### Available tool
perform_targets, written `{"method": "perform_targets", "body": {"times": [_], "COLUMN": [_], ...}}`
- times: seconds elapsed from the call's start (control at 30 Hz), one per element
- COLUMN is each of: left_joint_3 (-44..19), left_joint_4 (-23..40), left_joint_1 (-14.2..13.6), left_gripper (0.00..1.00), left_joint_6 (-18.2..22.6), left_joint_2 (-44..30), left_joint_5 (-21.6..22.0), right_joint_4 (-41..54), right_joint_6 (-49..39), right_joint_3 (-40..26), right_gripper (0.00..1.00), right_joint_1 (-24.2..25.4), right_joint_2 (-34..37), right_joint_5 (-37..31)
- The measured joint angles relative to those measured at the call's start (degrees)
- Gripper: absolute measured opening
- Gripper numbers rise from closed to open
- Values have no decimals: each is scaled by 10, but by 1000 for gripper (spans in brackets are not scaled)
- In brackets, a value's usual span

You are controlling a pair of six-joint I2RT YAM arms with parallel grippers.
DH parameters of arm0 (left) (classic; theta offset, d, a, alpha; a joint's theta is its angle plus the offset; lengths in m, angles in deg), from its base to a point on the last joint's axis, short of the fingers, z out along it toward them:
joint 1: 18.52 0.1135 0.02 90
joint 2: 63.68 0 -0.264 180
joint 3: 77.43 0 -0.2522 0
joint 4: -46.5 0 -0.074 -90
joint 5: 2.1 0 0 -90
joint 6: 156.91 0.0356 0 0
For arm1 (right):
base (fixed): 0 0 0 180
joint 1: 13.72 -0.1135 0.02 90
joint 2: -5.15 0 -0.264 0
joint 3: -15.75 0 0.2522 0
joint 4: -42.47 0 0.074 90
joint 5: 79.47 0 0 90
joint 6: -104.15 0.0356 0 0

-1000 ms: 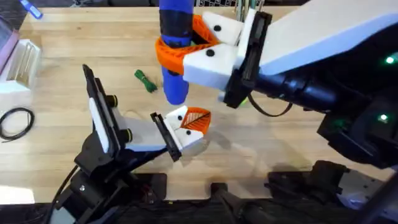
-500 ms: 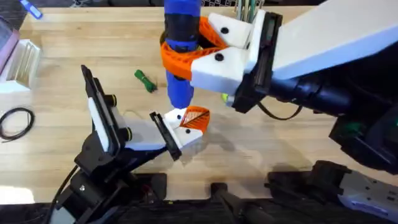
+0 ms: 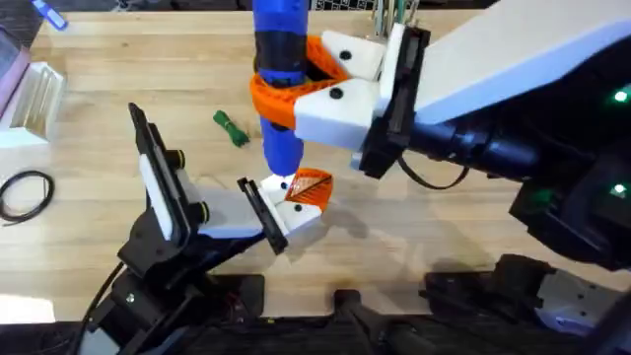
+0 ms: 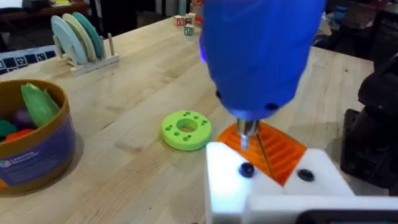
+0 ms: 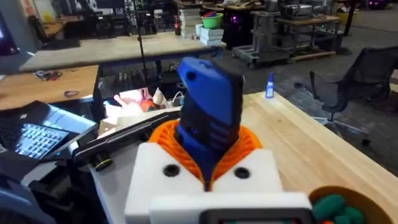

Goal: Pick up the gripper from the table and insert it into the empty holder that is missing its gripper. Then pick up a screw, insert it into the mounting hole, and use the screwdriver to tighten it. Finally, clean up the table by picking up the vegetable and placing it into the bucket.

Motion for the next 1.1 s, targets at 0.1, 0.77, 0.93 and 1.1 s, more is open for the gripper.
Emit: {"method": "perform_targets", "body": {"times": [0.1, 0.77, 0.93, 1.1], "left_joint_3": [0, 0, 0, 0], "left_joint_4": [0, 0, 0, 0], "left_joint_1": [0, 0, 0, 0], "left_gripper": [4, 4, 4, 4], "left_joint_6": [0, 0, 0, 0], "left_joint_2": [0, 0, 0, 0], "left_joint_5": [0, 0, 0, 0], "right_joint_4": [0, 17, 12, 9], "right_joint_6": [1, 21, 21, 23], "right_joint_3": [0, 0, 0, 0], "right_gripper": [23, 23, 23, 23], "right_joint_1": [0, 0, 0, 0], "right_joint_2": [0, 0, 13, 19], "right_joint_5": [0, 0, 0, 0]}}
